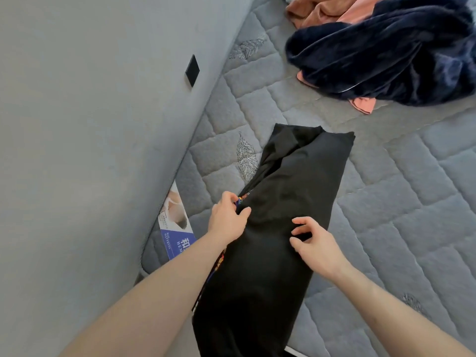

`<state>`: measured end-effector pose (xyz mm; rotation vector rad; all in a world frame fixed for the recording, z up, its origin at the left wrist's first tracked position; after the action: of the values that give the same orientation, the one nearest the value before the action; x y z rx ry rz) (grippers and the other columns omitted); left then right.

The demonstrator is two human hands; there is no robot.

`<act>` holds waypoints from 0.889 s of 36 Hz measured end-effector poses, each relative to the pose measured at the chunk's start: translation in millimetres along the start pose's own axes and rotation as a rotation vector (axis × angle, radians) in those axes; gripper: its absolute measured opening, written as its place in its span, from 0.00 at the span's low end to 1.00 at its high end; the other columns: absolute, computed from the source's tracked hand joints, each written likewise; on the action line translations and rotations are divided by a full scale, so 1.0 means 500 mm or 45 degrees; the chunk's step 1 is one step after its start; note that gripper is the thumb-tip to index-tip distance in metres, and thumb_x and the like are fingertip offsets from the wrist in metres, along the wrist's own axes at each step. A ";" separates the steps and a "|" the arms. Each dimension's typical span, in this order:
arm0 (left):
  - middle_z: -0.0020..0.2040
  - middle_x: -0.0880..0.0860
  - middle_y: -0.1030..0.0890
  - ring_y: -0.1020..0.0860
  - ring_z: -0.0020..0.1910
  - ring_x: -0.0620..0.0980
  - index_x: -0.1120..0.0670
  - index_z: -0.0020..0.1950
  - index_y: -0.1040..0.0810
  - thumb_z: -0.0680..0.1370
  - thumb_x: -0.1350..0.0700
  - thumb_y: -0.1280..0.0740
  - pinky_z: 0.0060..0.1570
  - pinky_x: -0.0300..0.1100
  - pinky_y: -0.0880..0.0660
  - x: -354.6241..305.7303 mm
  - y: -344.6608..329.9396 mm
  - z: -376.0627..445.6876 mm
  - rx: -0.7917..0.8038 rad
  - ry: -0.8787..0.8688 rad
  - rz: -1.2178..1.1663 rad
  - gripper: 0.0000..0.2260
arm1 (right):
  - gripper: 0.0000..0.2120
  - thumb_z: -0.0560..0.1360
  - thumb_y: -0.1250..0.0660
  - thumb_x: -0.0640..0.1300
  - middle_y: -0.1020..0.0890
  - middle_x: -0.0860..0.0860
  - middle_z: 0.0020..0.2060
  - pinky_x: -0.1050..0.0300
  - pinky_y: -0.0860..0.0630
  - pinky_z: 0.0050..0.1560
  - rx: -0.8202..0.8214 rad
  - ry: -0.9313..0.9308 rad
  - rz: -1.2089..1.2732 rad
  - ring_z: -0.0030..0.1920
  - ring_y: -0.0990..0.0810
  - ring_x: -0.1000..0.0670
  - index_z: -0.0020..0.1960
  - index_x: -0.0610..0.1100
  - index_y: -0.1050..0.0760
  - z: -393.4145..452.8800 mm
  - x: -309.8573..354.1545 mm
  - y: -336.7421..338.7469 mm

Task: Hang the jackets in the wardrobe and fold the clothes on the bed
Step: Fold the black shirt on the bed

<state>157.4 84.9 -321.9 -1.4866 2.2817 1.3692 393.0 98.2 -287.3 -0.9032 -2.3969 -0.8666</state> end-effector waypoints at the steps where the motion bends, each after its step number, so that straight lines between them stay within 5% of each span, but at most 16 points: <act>1: 0.45 0.45 0.23 0.23 0.51 0.49 0.45 0.55 0.32 0.79 0.46 0.30 0.48 0.44 0.29 0.001 0.001 0.007 -0.015 0.013 -0.006 0.12 | 0.19 0.77 0.30 0.46 0.20 0.61 0.51 0.62 0.21 0.44 0.014 0.000 -0.025 0.39 0.18 0.57 0.66 0.58 0.28 0.004 -0.002 -0.002; 8: 0.41 0.47 0.22 0.23 0.43 0.47 0.47 0.48 0.27 0.82 0.50 0.34 0.45 0.44 0.30 0.028 0.040 0.010 -0.168 -0.036 0.019 0.04 | 0.22 0.78 0.30 0.45 0.23 0.62 0.55 0.62 0.21 0.49 0.161 0.035 -0.049 0.44 0.18 0.57 0.68 0.59 0.29 0.008 0.002 -0.042; 12: 0.46 0.48 0.21 0.21 0.50 0.50 0.46 0.50 0.27 0.80 0.50 0.33 0.50 0.47 0.24 0.036 0.054 0.022 -0.091 0.044 0.145 0.04 | 0.18 0.77 0.29 0.43 0.21 0.60 0.53 0.64 0.23 0.45 -0.041 0.127 0.082 0.44 0.20 0.61 0.62 0.60 0.26 0.026 0.025 -0.035; 17: 0.55 0.49 0.27 0.27 0.59 0.53 0.49 0.52 0.31 0.71 0.51 0.29 0.56 0.48 0.30 -0.064 0.081 0.088 -0.095 -0.010 0.156 0.14 | 0.19 0.75 0.26 0.43 0.23 0.57 0.55 0.66 0.26 0.43 -0.503 0.203 0.287 0.42 0.20 0.59 0.62 0.55 0.27 0.091 0.055 0.039; 21: 0.64 0.51 0.27 0.29 0.67 0.54 0.51 0.64 0.29 0.69 0.43 0.28 0.66 0.50 0.30 -0.184 0.071 0.145 0.030 -0.167 0.102 0.27 | 0.30 0.73 0.24 0.51 0.28 0.51 0.64 0.60 0.25 0.45 -0.735 0.007 0.349 0.47 0.21 0.56 0.71 0.50 0.34 0.160 0.065 0.116; 25: 0.74 0.53 0.33 0.34 0.73 0.56 0.52 0.76 0.38 0.65 0.32 0.25 0.71 0.56 0.32 -0.278 0.045 0.191 0.239 -0.115 0.158 0.47 | 0.43 0.73 0.24 0.56 0.31 0.46 0.73 0.42 0.26 0.68 -0.682 -0.204 0.384 0.69 0.27 0.43 0.78 0.48 0.43 0.214 0.069 0.166; 29: 0.80 0.57 0.42 0.37 0.77 0.60 0.52 0.82 0.53 0.60 0.31 0.21 0.72 0.60 0.33 -0.316 0.013 0.223 0.386 0.071 0.165 0.62 | 0.48 0.72 0.24 0.60 0.32 0.46 0.76 0.46 0.30 0.68 -0.536 -0.266 0.534 0.73 0.29 0.41 0.82 0.50 0.49 0.248 0.083 0.180; 32: 0.77 0.58 0.39 0.33 0.74 0.61 0.52 0.80 0.54 0.61 0.40 0.17 0.68 0.58 0.29 -0.323 -0.001 0.241 0.377 0.108 0.144 0.61 | 0.50 0.70 0.24 0.62 0.32 0.47 0.76 0.47 0.29 0.67 -0.482 -0.259 0.583 0.73 0.30 0.43 0.82 0.50 0.48 0.268 0.088 0.186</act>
<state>197.6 282.0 -311.6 -1.3629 2.5205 0.9517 404.5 263.6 -319.8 -1.6759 -2.0725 -1.0961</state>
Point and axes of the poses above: each hand's wrist, its own z-axis towards the middle knuckle, its own y-axis out of the back of the hand, x = y × z, the point moved 1 cm from there along z, towards the middle knuckle
